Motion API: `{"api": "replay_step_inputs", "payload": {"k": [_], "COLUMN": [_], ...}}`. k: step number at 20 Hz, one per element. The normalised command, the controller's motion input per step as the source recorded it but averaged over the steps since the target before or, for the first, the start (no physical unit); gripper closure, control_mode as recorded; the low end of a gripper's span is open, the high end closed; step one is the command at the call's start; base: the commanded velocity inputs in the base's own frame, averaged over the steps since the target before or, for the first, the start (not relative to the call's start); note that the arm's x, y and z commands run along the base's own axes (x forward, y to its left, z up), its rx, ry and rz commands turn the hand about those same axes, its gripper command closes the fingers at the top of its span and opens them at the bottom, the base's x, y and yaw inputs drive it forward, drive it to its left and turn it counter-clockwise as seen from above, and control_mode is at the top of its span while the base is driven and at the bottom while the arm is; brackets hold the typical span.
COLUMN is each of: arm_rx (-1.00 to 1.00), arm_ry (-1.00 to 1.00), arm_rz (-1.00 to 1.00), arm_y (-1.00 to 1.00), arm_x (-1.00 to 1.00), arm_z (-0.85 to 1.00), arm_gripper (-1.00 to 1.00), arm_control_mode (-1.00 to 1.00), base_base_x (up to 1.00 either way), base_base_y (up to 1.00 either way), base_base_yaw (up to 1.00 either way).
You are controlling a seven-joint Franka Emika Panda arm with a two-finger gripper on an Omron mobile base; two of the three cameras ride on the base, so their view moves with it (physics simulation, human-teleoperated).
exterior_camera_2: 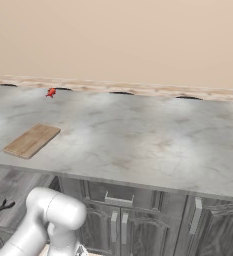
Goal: Open the drawer on the left and place the cutting tools on the cutting board.
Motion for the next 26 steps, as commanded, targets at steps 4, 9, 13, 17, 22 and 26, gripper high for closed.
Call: {"api": "replay_step_inputs", "payload": {"k": [4, 9, 13, 17, 22, 26], "arm_rx": [0.03, 0.00, 0.00, 0.05, 0.25, 0.24], "arm_ry": [-0.20, -0.30, -0.34, -0.14, 0.14, 0.22], "arm_rz": [0.00, 0.00, 0.00, 0.00, -0.01, -0.03], "arm_y": [-0.02, -0.02, 0.00, -0.18, -0.44, -0.54], "arm_x": [-0.33, -0.08, -0.02, -0.13, 0.02, 0.55], "arm_z": [1.00, 1.00, 1.00, 1.00, 1.00, 0.96], "arm_gripper": [-1.00, -1.00, -1.00, -1.00, -1.00, -1.00], "arm_control_mode": [-1.00, -1.00, -1.00, -1.00, -1.00, -1.00], "base_base_x": [0.00, 0.00, 0.00, 0.00, 0.00, 0.00], "base_base_y": [0.00, 0.00, 0.00, 0.00, 0.00, 0.00], "base_base_yaw": [0.00, 0.00, 0.00, 0.00, 0.00, 0.00]}}
